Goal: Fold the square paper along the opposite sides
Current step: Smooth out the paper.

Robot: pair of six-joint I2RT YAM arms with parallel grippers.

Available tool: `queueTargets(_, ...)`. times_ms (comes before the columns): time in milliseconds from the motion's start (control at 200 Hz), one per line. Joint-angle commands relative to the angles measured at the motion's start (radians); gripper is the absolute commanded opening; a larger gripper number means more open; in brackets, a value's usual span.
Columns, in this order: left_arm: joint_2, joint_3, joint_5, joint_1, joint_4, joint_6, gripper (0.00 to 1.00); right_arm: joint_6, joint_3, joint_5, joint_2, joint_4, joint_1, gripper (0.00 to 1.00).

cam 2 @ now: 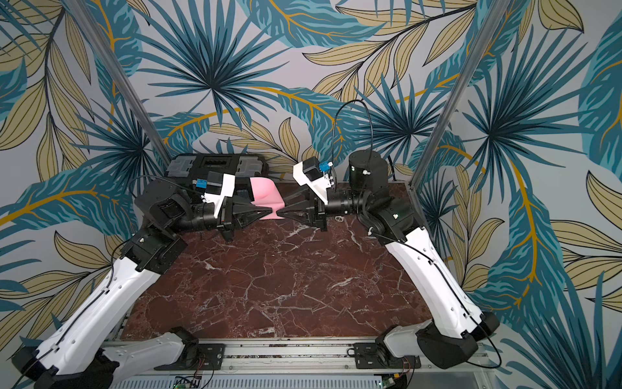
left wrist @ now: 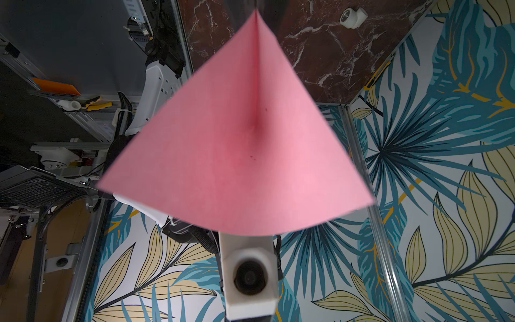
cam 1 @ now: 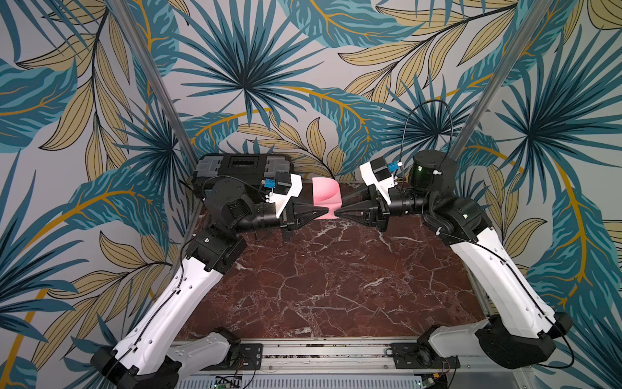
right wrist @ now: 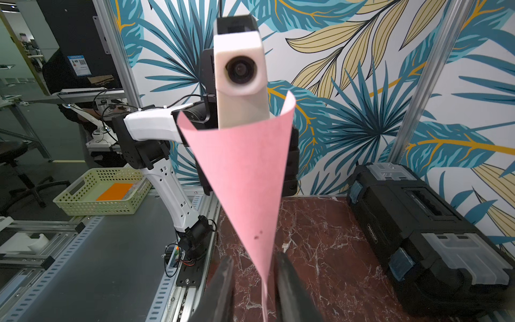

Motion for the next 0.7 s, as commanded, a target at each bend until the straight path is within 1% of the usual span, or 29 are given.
queueTargets(0,0.006,0.008,0.007,-0.018,-0.06,0.042,0.0,0.009,0.028,-0.024,0.025,0.009,0.005,0.2)
queueTargets(105,0.008,0.013,0.005,-0.023,-0.068,0.048,0.0,0.009,0.036,-0.026,0.028,0.009,0.006,0.0)
queueTargets(310,0.006,0.013,0.001,-0.024,-0.074,0.055,0.0,0.005,0.033,-0.019,0.02,0.007,0.004,0.0)
queueTargets(441,0.006,0.012,-0.001,-0.024,-0.075,0.055,0.0,0.003,0.035,-0.013,0.013,0.005,0.006,0.31)
queueTargets(461,0.006,0.01,-0.001,-0.024,-0.075,0.055,0.0,0.003,0.035,-0.011,0.011,0.005,0.006,0.34)
queueTargets(556,0.005,0.009,-0.002,-0.023,-0.076,0.055,0.0,-0.001,0.029,-0.011,0.002,0.002,0.005,0.41)
queueTargets(696,-0.001,0.009,-0.01,-0.024,-0.077,0.06,0.0,-0.012,0.001,-0.007,-0.013,0.001,0.004,0.43)
